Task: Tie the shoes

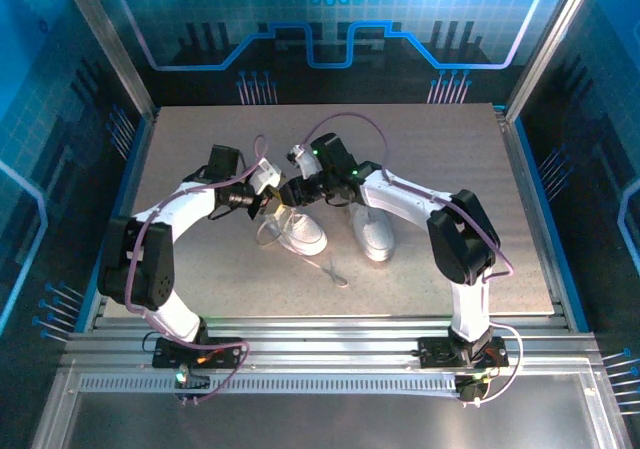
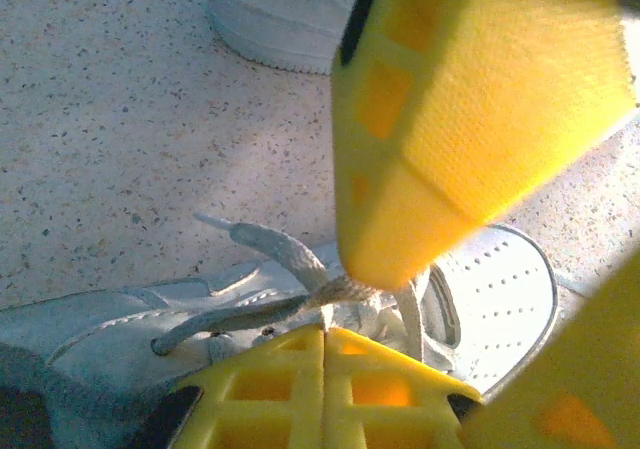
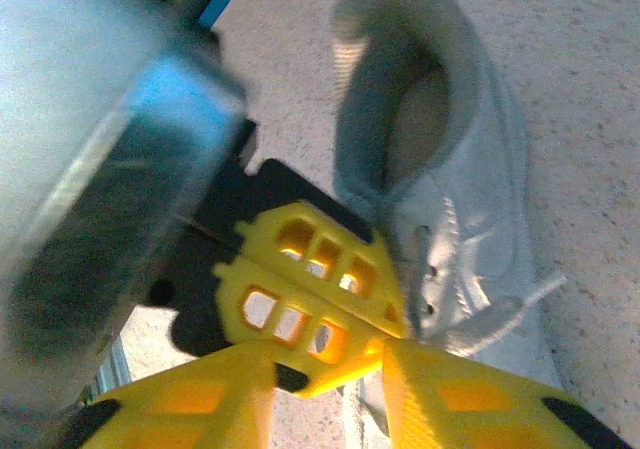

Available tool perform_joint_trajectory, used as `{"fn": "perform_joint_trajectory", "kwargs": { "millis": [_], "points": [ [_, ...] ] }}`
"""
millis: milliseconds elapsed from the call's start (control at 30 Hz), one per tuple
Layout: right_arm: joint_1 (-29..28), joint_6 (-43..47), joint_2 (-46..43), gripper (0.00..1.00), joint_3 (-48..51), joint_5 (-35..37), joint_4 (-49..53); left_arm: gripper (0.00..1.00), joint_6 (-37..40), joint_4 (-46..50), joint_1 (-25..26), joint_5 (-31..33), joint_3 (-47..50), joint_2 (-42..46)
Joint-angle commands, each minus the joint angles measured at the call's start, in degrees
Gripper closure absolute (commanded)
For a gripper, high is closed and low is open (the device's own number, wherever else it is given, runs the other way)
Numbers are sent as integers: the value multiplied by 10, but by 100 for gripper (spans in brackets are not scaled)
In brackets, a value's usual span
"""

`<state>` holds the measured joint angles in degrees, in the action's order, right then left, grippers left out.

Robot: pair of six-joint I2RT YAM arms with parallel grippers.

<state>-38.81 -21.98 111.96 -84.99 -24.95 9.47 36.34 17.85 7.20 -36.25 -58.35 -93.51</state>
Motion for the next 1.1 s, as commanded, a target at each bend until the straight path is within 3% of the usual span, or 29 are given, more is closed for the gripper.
{"fn": "perform_joint_trajectory", "kwargs": {
  "millis": [0, 333, 767, 1067],
  "points": [
    [22, -29, -30, 58, 29, -25, -34, 100, 4, -32, 4, 3, 1, -4],
    [48, -81, -10, 54, 11, 19, 2, 100, 5, -31, 4, 8, -2, -8],
    [37, -137, 71, 53, -38, -6, -6, 100, 14, -30, 7, 9, -1, -8],
    [35, -200, 98, 57, -39, -74, -93, 100, 19, -26, 7, 13, 0, -8]
  ]
}}
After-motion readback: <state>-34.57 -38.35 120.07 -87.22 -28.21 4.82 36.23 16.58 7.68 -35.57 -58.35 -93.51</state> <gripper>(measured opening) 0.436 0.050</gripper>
